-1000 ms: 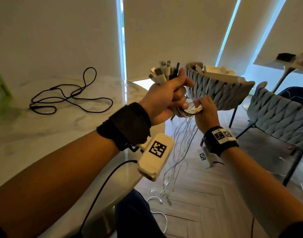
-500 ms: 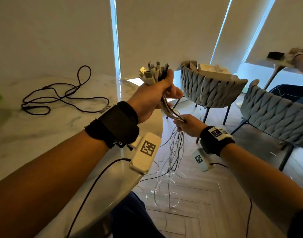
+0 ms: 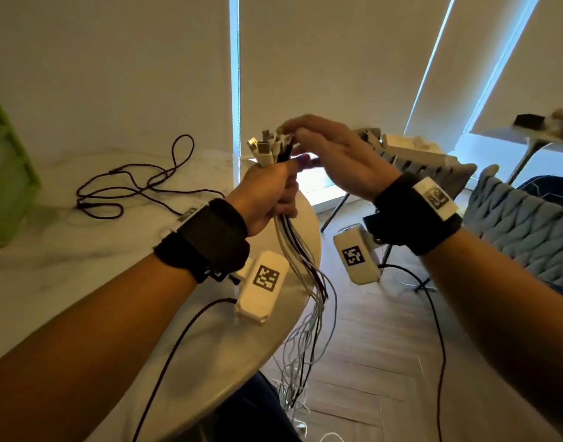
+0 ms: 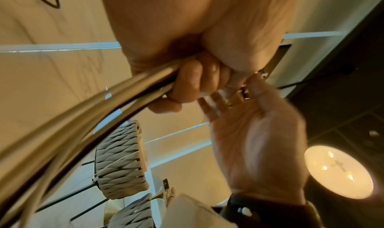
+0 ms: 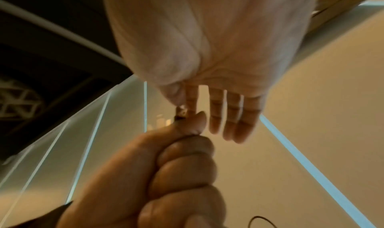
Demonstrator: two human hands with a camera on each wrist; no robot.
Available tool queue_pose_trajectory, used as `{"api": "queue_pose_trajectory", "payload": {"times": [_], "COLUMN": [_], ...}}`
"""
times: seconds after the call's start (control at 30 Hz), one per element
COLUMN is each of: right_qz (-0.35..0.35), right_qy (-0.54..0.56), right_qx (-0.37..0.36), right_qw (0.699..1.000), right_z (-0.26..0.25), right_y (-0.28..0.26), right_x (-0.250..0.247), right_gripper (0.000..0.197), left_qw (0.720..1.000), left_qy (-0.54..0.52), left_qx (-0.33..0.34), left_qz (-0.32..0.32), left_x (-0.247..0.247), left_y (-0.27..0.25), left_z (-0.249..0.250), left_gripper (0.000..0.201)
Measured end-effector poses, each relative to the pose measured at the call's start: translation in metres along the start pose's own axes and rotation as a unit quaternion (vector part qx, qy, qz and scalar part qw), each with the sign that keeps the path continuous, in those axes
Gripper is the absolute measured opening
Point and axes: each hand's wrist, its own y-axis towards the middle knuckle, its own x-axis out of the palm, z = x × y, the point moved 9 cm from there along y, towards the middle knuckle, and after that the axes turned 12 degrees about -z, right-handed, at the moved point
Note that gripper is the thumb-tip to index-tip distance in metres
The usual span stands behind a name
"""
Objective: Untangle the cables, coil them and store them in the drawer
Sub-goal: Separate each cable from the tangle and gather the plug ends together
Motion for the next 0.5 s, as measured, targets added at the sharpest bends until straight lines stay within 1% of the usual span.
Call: {"api": "queue_pose_trajectory", "payload": {"times": [0.07, 0.13, 0.2, 0.27, 0.33, 0.43, 0.5], "right_qz": [0.006, -0.015, -0.079, -0.136, -0.172, -0.216, -0.237], "right_qy": [0.003, -0.033, -0.126, -0.170, -0.167, -0.188, -0.173], "right_qx": [-0.050, -0.067, -0.046, -0.025, -0.026, -0.076, -0.103], "right_qw": [0.999, 0.997, 0.988, 0.976, 0.970, 0.955, 0.950], "right_z": [-0.031, -0.053, -0.063, -0.066, -0.070, -0.085, -0.095], "right_y": [0.011, 0.026, 0.043, 0.059, 0.071, 0.085, 0.094], "right_x": [0.013, 0.029, 0.056, 0.081, 0.105, 0.140, 0.160], "right_gripper": [0.030, 0.028, 0.027, 0.032, 0.035, 0.036, 0.034], "left_qw": [1.000, 1.000, 1.000, 1.000, 0.999, 0.996, 0.993], "left_qy": [-0.006, -0.003, -0.001, -0.005, -0.024, -0.046, -0.056], "left_qx": [-0.004, -0.011, -0.010, -0.005, 0.002, 0.018, 0.023], "left_qz": [0.000, 0.006, 0.013, 0.023, 0.044, 0.080, 0.097], "left_x": [-0.008, -0.018, -0.028, -0.044, -0.064, -0.094, -0.111], "left_y": [-0.008, -0.017, -0.028, -0.041, -0.058, -0.083, -0.099], "left_z": [0.002, 0.004, 0.005, 0.008, 0.008, 0.009, 0.009], "left_gripper": [0.041, 0.039, 0.040, 0.041, 0.040, 0.030, 0.028]}}
